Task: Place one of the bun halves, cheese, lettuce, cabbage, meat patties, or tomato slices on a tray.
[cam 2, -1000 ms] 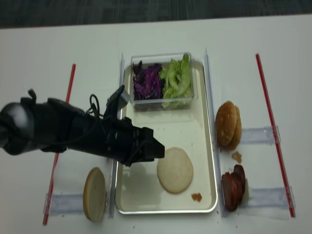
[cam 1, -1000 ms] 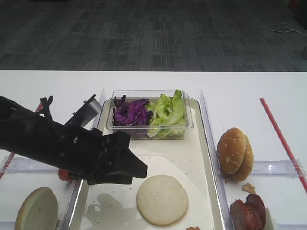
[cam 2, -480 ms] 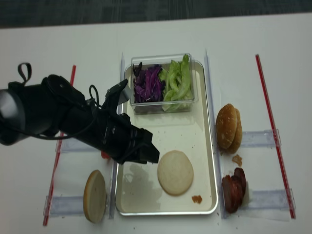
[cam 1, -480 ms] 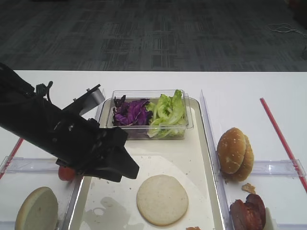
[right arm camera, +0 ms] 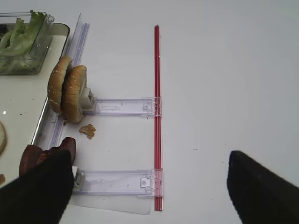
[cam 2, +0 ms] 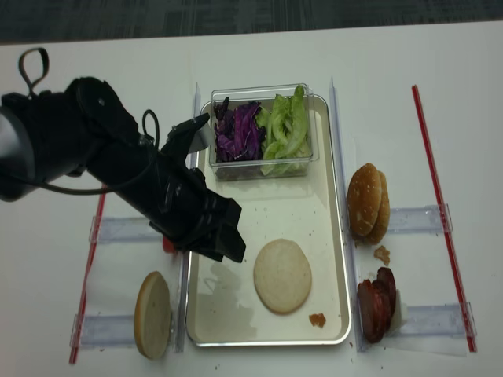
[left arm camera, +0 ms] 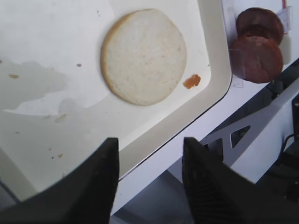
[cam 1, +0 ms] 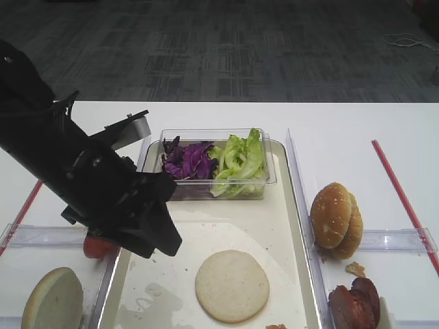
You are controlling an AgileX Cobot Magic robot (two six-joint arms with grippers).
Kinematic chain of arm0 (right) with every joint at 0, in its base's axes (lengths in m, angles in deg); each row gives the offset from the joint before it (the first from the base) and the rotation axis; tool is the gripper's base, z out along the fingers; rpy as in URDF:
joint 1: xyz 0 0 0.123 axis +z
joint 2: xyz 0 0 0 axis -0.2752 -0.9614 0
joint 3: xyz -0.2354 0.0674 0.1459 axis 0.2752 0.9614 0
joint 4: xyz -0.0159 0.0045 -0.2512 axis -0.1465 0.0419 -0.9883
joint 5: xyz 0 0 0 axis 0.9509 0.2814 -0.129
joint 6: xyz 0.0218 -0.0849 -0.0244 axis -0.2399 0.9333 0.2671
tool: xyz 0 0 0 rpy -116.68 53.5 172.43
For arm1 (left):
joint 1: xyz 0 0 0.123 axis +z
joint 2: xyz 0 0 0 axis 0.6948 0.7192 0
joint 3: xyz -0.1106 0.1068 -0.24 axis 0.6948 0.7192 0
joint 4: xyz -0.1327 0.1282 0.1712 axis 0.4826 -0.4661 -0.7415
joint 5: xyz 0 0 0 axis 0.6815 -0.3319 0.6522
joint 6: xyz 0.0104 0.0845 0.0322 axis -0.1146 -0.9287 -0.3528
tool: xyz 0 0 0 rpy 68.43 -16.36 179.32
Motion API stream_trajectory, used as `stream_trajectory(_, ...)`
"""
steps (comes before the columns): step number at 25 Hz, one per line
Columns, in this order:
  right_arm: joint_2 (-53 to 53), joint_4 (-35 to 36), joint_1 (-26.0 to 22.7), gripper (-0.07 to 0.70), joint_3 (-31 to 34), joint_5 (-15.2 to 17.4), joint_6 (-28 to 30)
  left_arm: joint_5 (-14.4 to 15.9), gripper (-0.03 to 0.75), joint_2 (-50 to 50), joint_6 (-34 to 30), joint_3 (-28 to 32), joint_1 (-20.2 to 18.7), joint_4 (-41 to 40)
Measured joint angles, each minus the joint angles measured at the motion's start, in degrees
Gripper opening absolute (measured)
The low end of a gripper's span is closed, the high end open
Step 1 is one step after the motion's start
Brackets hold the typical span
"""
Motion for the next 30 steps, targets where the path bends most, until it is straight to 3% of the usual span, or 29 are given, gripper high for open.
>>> stream_trajectory(14, 0.0, 0.0, 0.0, 0.693, 0.0, 0.0, 0.0, 9.62, 0.304, 0.0, 12.81, -7.97, 0.0, -16.67)
stream_trajectory(30, 0.0, 0.0, 0.0, 0.693, 0.0, 0.0, 0.0, 10.63, 0.304, 0.0, 23.58, -13.55, 0.0, -34.33)
